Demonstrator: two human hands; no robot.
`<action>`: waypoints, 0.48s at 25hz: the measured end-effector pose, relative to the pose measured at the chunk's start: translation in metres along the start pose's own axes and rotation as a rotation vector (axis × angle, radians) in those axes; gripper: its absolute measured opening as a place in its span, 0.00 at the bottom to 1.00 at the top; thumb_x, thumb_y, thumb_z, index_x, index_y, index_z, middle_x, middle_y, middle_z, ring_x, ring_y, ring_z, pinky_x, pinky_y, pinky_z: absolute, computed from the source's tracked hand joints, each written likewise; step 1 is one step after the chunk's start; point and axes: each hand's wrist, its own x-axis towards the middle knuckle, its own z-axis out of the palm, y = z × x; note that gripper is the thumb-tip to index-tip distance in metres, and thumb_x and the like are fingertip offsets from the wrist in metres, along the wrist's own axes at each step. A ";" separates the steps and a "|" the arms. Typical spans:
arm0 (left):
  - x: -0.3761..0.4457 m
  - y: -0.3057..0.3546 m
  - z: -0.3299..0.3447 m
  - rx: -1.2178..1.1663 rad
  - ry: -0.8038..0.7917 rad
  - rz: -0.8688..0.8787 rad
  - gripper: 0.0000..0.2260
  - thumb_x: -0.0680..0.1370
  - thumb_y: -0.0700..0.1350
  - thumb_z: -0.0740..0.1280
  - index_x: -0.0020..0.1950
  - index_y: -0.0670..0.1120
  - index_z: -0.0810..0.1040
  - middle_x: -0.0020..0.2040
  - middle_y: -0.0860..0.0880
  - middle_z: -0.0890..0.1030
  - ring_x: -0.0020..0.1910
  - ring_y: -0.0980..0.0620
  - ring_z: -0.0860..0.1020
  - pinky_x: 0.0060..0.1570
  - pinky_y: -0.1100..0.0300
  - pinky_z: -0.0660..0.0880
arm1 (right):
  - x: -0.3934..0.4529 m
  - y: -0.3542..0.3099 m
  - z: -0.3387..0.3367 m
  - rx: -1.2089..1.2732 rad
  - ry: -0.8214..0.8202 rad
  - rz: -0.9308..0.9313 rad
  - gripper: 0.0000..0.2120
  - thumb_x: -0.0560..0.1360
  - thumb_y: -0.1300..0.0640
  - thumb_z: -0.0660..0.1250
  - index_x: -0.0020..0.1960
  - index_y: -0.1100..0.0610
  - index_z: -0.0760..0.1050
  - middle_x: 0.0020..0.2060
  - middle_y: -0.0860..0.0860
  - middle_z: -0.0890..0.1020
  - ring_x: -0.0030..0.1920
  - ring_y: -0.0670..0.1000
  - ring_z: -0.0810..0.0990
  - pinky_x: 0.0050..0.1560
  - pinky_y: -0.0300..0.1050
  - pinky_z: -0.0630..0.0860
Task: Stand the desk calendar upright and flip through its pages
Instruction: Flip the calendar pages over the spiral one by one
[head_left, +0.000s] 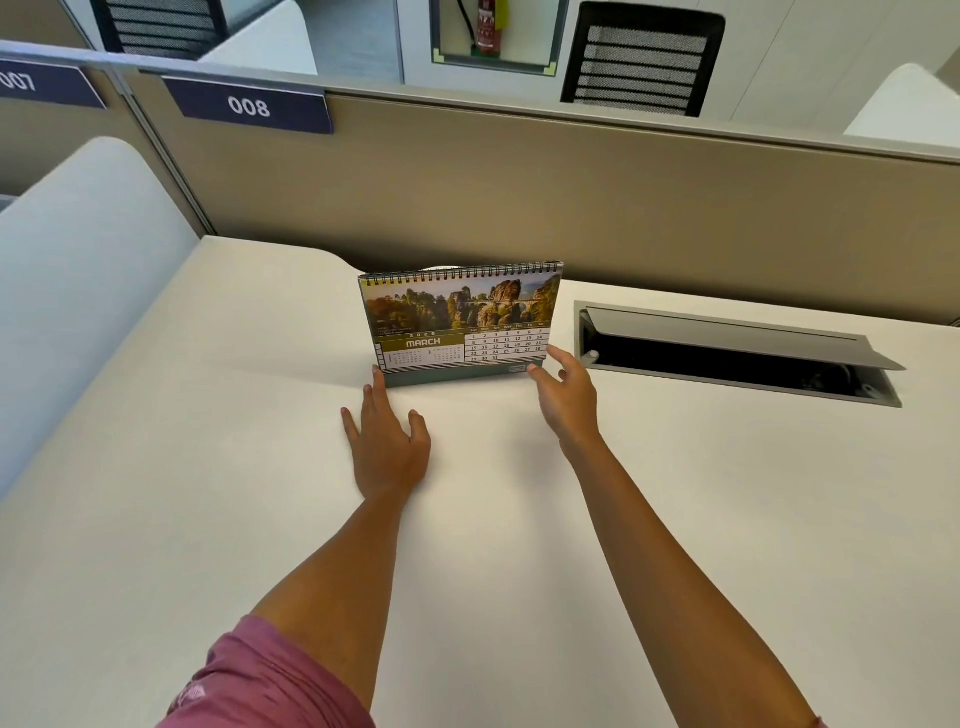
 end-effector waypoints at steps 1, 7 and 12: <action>0.000 0.000 0.000 -0.006 -0.002 -0.005 0.30 0.80 0.48 0.61 0.80 0.52 0.52 0.79 0.49 0.62 0.79 0.45 0.53 0.79 0.46 0.45 | 0.000 0.001 0.000 0.005 0.008 0.006 0.25 0.78 0.55 0.67 0.73 0.52 0.66 0.74 0.54 0.67 0.73 0.58 0.66 0.68 0.57 0.69; -0.003 0.004 -0.004 -0.003 -0.001 0.004 0.31 0.80 0.46 0.61 0.80 0.50 0.51 0.79 0.48 0.61 0.79 0.45 0.52 0.79 0.46 0.45 | 0.006 -0.007 0.000 0.007 -0.035 -0.014 0.30 0.77 0.56 0.68 0.75 0.53 0.62 0.74 0.55 0.67 0.73 0.57 0.66 0.69 0.56 0.69; -0.001 0.001 -0.001 0.013 0.002 0.017 0.31 0.80 0.47 0.61 0.80 0.51 0.51 0.79 0.48 0.61 0.79 0.47 0.55 0.79 0.47 0.43 | -0.001 -0.005 0.001 0.033 0.035 -0.040 0.24 0.78 0.57 0.67 0.72 0.54 0.68 0.71 0.54 0.72 0.70 0.56 0.70 0.65 0.52 0.72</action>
